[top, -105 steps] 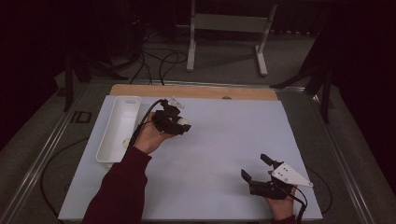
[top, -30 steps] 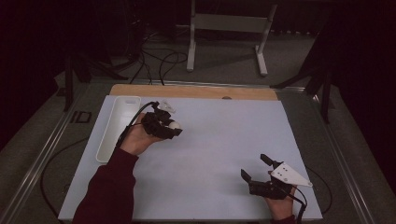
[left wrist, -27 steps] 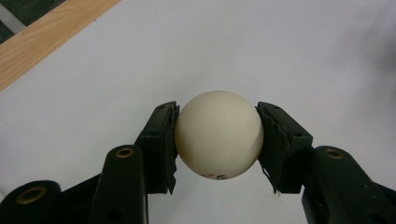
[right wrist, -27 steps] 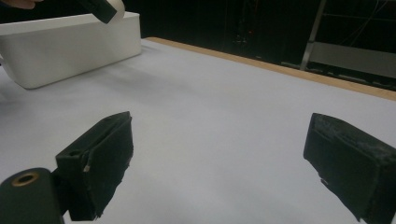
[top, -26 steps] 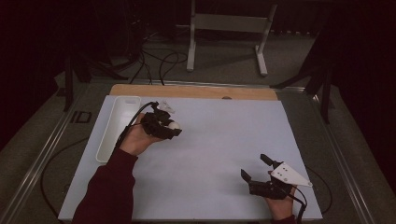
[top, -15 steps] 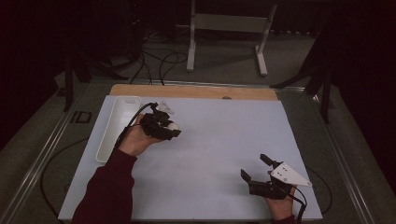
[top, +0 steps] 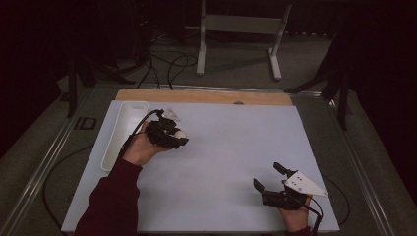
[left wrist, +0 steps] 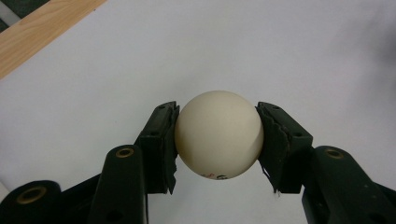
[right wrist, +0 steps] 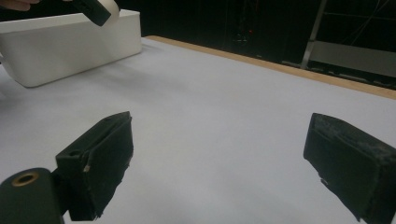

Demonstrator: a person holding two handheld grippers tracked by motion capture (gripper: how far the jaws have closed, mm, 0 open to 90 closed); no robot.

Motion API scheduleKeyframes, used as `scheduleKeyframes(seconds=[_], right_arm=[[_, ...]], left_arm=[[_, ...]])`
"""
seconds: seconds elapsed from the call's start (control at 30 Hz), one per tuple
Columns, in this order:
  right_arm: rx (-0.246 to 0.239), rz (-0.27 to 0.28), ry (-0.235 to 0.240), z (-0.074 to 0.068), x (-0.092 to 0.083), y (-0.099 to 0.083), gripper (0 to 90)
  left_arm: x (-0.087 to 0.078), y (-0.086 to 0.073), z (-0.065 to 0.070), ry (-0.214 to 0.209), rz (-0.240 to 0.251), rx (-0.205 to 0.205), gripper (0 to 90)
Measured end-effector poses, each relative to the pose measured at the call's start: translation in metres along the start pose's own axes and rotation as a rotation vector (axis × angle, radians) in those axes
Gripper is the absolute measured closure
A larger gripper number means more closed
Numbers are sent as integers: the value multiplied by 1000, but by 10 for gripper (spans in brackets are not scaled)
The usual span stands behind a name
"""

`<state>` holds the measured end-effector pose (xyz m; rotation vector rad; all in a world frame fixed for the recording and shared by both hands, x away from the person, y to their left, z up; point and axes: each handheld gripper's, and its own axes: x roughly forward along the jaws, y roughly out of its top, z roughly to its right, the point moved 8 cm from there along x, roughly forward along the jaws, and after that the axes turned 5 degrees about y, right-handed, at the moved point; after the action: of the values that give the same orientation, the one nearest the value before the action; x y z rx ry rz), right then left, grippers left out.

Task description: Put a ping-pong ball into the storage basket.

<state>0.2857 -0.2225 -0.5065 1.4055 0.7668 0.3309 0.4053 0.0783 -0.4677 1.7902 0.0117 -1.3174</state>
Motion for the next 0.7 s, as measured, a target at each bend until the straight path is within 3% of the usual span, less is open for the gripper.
scheduleKeyframes(seconds=[0.7], right_arm=[[-1, -1, 0, 0, 0, 0, 81]], left_arm=[[-2, -6, 2, -11, 0, 6, 512]])
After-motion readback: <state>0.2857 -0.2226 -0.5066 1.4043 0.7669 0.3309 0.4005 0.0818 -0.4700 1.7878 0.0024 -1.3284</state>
